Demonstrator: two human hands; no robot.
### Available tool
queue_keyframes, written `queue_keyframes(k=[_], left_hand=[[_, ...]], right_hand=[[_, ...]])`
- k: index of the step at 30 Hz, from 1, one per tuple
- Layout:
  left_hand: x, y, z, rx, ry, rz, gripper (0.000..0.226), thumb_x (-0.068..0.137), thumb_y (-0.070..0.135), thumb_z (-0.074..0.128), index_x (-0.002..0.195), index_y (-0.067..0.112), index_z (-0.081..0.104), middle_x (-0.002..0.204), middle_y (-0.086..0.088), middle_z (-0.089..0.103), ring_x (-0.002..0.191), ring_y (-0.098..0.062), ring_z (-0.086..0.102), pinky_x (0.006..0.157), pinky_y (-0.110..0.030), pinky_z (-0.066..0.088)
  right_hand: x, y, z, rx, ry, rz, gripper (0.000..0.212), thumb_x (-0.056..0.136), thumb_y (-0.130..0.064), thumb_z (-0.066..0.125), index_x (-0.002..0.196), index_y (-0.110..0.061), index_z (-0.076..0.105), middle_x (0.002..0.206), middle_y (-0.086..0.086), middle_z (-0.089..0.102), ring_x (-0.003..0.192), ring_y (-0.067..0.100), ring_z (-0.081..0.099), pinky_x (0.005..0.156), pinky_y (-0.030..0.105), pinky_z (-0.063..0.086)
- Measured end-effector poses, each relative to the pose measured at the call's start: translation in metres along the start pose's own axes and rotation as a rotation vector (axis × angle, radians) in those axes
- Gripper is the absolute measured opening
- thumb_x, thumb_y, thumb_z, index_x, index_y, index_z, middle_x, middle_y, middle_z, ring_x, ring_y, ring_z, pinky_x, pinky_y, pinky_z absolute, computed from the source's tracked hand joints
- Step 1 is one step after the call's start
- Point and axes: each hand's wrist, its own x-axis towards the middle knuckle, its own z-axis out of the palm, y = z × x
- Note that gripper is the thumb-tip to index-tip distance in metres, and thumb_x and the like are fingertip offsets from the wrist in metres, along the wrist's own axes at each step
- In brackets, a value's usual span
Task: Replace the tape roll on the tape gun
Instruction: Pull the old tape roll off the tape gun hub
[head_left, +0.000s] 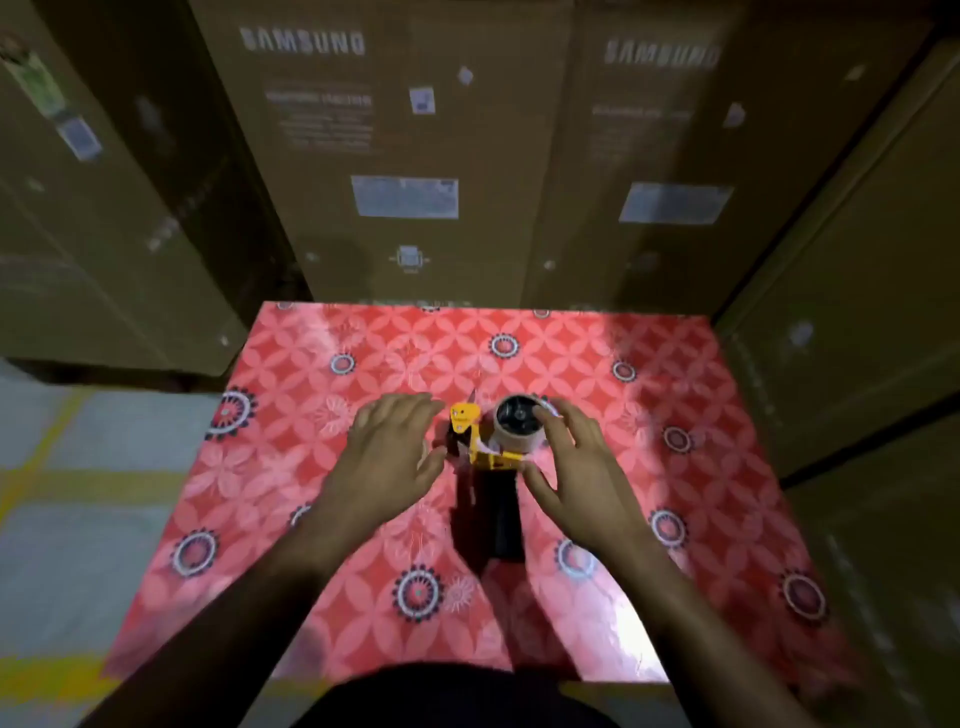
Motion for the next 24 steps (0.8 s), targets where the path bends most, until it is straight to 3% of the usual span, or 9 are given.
queue_keyframes(k=[3,6,9,14,19,24], left_hand=[[-0.007,-0.006,0.024,-0.01,-0.094,-0.044,0.051,0.092,0.038,0.05,0.139,0.018,0.052,0.138,-0.004,0.059,0.13,-0.026,0.046,0.11,-0.042,0.031],[-0.017,-0.006,0.042,-0.025,-0.165,-0.092,0.05,0.095,0.037,0.054,0.141,0.019,0.051,0.139,-0.005,0.059,0.136,-0.026,0.044,0.115,-0.043,0.031],[-0.02,-0.003,0.049,-0.024,-0.185,-0.113,0.049,0.096,0.038,0.053,0.142,0.021,0.05,0.139,-0.004,0.06,0.135,-0.025,0.047,0.114,-0.045,0.035],[-0.022,-0.006,0.055,-0.049,-0.173,-0.143,0.045,0.095,0.037,0.055,0.138,0.023,0.053,0.133,-0.003,0.063,0.13,-0.024,0.05,0.11,-0.044,0.038],[-0.032,-0.011,0.063,-0.06,-0.166,-0.148,0.04,0.095,0.034,0.055,0.133,0.02,0.057,0.124,-0.002,0.066,0.12,-0.023,0.053,0.101,-0.04,0.043],[-0.042,-0.012,0.074,-0.058,-0.172,-0.125,0.038,0.094,0.033,0.055,0.129,0.019,0.061,0.123,-0.003,0.067,0.118,-0.023,0.054,0.099,-0.039,0.042]], right_hand=[[0.0,0.009,0.024,0.03,-0.098,0.088,0.067,0.091,-0.049,0.038,0.147,-0.012,0.044,0.149,0.013,0.045,0.138,0.033,0.042,0.104,0.044,0.048],[0.007,0.016,0.048,0.023,-0.167,0.094,0.053,0.095,-0.037,0.052,0.143,-0.015,0.046,0.137,0.011,0.051,0.129,0.031,0.046,0.094,0.04,0.051],[0.024,0.017,0.067,0.007,-0.211,0.04,0.053,0.097,-0.028,0.061,0.146,-0.016,0.045,0.135,0.01,0.051,0.126,0.03,0.048,0.089,0.038,0.05],[0.04,0.007,0.098,-0.043,-0.329,0.034,0.053,0.096,-0.03,0.063,0.142,-0.009,0.046,0.145,0.013,0.049,0.135,0.033,0.043,0.097,0.046,0.05],[0.028,0.008,0.114,-0.015,-0.268,0.069,0.048,0.089,-0.003,0.064,0.136,-0.005,0.055,0.142,0.016,0.055,0.132,0.036,0.048,0.099,0.05,0.05],[0.0,0.01,0.121,0.028,-0.223,0.032,0.046,0.084,-0.002,0.068,0.129,-0.006,0.062,0.141,0.015,0.059,0.13,0.038,0.051,0.094,0.051,0.052]])
